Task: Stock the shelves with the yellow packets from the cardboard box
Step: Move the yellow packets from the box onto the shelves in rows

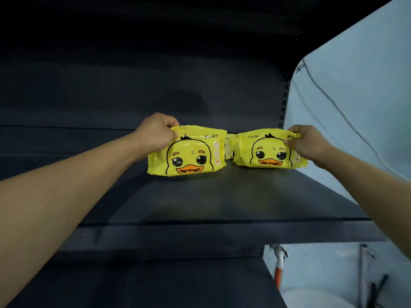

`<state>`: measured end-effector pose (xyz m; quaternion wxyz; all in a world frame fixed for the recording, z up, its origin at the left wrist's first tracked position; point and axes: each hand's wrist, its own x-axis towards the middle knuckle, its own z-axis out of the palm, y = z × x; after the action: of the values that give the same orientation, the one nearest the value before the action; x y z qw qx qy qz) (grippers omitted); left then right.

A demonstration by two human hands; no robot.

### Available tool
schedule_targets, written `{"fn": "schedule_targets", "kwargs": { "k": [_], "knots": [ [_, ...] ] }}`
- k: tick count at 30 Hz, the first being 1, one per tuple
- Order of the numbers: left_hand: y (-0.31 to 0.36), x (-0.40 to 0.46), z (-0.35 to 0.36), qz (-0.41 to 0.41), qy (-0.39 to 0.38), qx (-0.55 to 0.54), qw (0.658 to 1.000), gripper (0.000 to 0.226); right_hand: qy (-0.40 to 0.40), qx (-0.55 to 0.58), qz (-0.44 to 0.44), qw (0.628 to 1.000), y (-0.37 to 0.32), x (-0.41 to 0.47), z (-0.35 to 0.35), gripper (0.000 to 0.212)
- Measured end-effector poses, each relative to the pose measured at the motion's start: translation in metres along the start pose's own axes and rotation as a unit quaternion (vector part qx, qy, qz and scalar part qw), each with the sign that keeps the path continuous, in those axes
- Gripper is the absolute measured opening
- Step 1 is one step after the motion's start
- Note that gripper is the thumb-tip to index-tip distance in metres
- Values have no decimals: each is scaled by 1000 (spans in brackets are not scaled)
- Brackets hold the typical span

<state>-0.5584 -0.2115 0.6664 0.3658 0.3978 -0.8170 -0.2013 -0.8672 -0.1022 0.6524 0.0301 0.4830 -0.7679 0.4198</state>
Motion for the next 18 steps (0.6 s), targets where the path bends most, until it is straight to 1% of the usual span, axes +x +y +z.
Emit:
{"fn": "schedule_targets", "kwargs": {
  "k": [2, 5, 8, 10, 12, 16, 18],
  "knots": [
    [0, 13, 10, -4, 0, 1, 1000, 22, -30, 1, 0, 1000, 12, 17, 5, 8],
    [4, 27, 26, -3, -9, 7, 1000, 25, -54, -21, -1, 998, 31, 34, 11, 25],
    [13, 37, 39, 4, -15, 7, 1000, 24, -59, -91, -24, 994, 42, 41, 15, 28],
    [20, 41, 48, 9, -19, 1, 1000, 24, -51, -136, -50, 988, 46, 41, 18, 31],
    [27, 43, 56, 17, -21, -3, 1000, 25, -33, -157, -71, 984, 48, 41, 22, 40],
    [46, 49, 73, 37, -27, -8, 999, 22, -14, -170, -68, 983, 48, 38, 17, 55],
    [57, 53, 85, 43, -33, -21, 998, 21, 0, -161, -61, 985, 50, 37, 6, 56]
  ]
}}
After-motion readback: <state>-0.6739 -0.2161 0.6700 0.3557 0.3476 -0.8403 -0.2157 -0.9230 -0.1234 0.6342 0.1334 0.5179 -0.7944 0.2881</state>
